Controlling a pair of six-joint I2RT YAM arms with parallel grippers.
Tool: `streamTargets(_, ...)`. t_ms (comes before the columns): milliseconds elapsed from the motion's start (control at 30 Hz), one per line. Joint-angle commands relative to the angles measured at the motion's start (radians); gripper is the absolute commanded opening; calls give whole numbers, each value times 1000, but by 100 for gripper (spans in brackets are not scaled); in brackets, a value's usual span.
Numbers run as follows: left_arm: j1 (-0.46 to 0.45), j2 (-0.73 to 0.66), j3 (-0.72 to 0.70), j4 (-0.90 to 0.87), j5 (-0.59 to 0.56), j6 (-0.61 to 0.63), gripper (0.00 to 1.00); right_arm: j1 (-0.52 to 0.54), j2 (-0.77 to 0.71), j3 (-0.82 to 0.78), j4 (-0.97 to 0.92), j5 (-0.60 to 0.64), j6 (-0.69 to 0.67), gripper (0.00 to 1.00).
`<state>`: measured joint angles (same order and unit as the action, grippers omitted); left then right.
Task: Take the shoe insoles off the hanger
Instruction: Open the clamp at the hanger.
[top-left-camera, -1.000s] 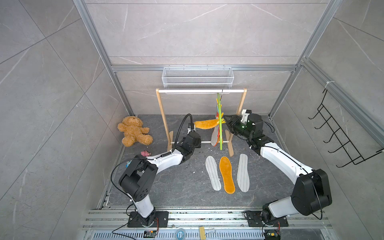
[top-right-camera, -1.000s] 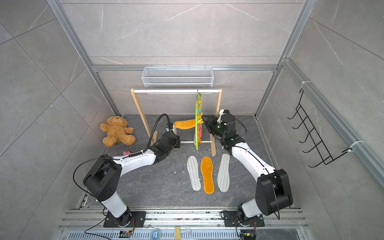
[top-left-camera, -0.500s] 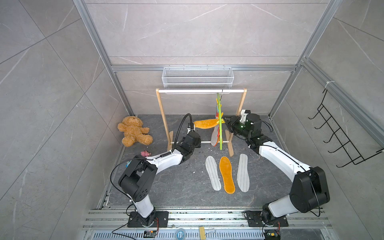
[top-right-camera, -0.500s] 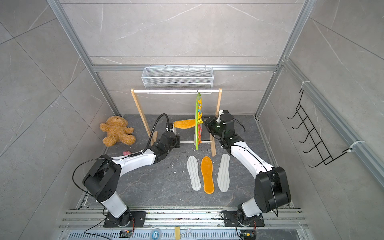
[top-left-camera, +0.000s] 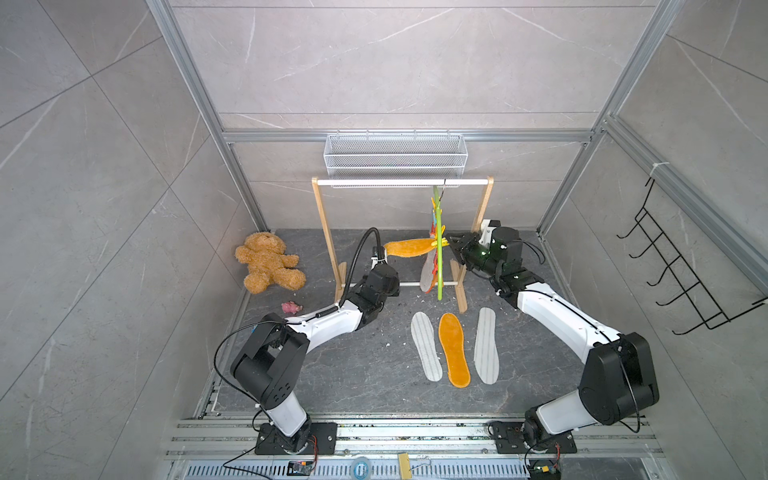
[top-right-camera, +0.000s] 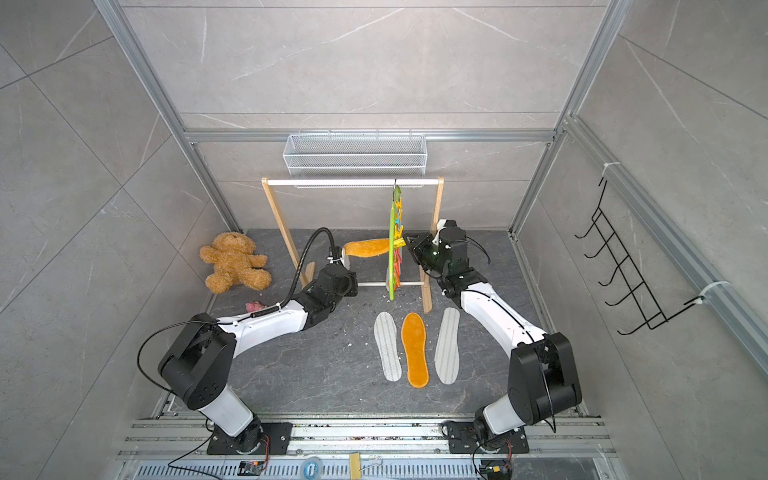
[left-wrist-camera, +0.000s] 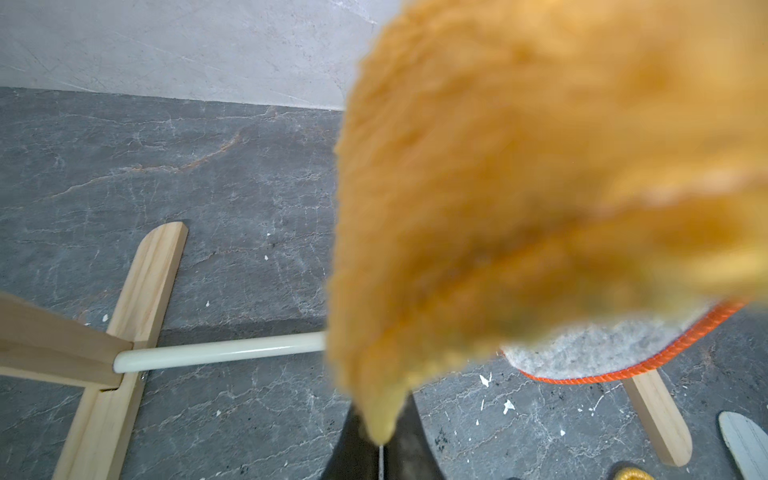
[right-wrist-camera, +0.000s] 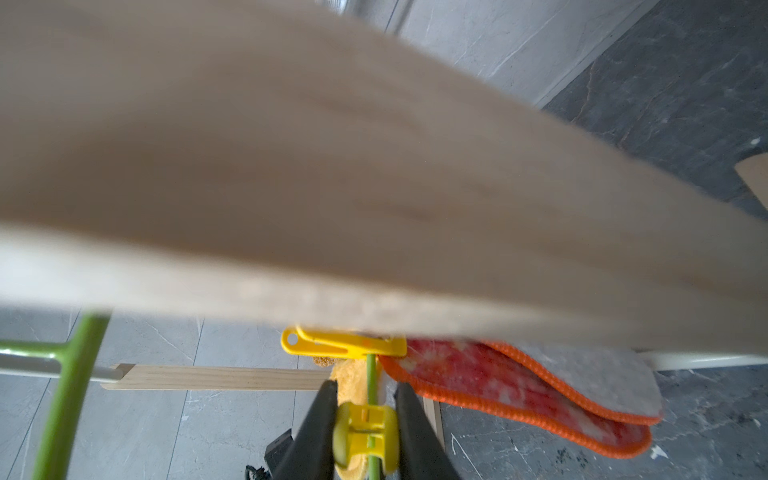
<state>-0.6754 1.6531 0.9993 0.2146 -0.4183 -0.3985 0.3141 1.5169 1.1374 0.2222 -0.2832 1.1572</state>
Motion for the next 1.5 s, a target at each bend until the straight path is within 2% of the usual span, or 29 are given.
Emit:
streamTargets(0, 12, -58, -39, 31, -42, -37, 0, 6, 19, 24, 12, 1, 7, 25)
streamTargets(700, 19, -134, -144, 38, -94, -69, 0, 36, 45, 40, 23, -2, 15, 26)
streamTargets(833, 20, -151, -158, 37, -97, -69, 0, 37, 45, 33, 20, 2, 13, 33)
streamTargets(900, 20, -163, -164, 37, -98, -64, 0, 38, 37, 29, 13, 5, 9, 40)
streamTargets(1133, 21, -239, -179, 14, -79, -15, 0, 36, -43, 18, -75, 46, -62, 74)
streamTargets(1200, 21, -271, -183, 1, -70, 7, 0, 33, -74, 18, -111, 58, -83, 80)
streamTargets(1333, 22, -347, -193, -35, -59, 58, 0, 19, -164, 14, -221, 83, -175, 87)
streamTargets(1467, 27, -425, -200, -73, 14, 110, 0, -15, -266, -13, -321, 97, -237, 91)
